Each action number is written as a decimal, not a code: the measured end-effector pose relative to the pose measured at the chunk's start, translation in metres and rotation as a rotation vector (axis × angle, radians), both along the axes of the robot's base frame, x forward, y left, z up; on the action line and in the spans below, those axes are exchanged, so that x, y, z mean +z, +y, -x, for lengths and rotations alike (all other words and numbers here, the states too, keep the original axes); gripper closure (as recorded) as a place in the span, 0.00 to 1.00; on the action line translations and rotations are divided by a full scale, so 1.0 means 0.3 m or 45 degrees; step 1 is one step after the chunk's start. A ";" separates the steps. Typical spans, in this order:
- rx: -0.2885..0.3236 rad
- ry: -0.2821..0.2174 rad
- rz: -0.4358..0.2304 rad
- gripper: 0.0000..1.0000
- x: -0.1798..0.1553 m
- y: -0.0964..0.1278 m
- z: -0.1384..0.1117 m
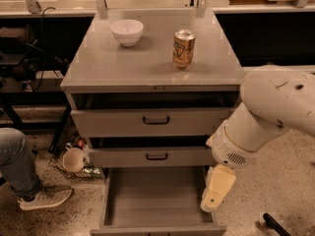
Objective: Close bottom drawer
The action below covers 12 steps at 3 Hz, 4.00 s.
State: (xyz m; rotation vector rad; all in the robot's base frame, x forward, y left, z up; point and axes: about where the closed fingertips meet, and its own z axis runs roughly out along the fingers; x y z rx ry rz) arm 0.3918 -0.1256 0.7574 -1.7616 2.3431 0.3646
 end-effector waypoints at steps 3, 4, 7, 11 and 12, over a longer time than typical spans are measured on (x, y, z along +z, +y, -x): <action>-0.351 0.220 -0.214 0.00 -0.589 -0.014 -0.003; -0.531 0.226 -0.273 0.00 -0.778 -0.016 -0.032; -0.597 0.170 -0.282 0.00 -0.836 -0.022 -0.095; -0.862 0.229 -0.184 0.00 -1.304 -0.174 -0.096; -0.913 0.367 -0.077 0.00 -1.489 -0.169 -0.003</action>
Offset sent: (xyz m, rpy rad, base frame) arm -0.0049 -0.0089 -0.1712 0.2155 0.2316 -0.2766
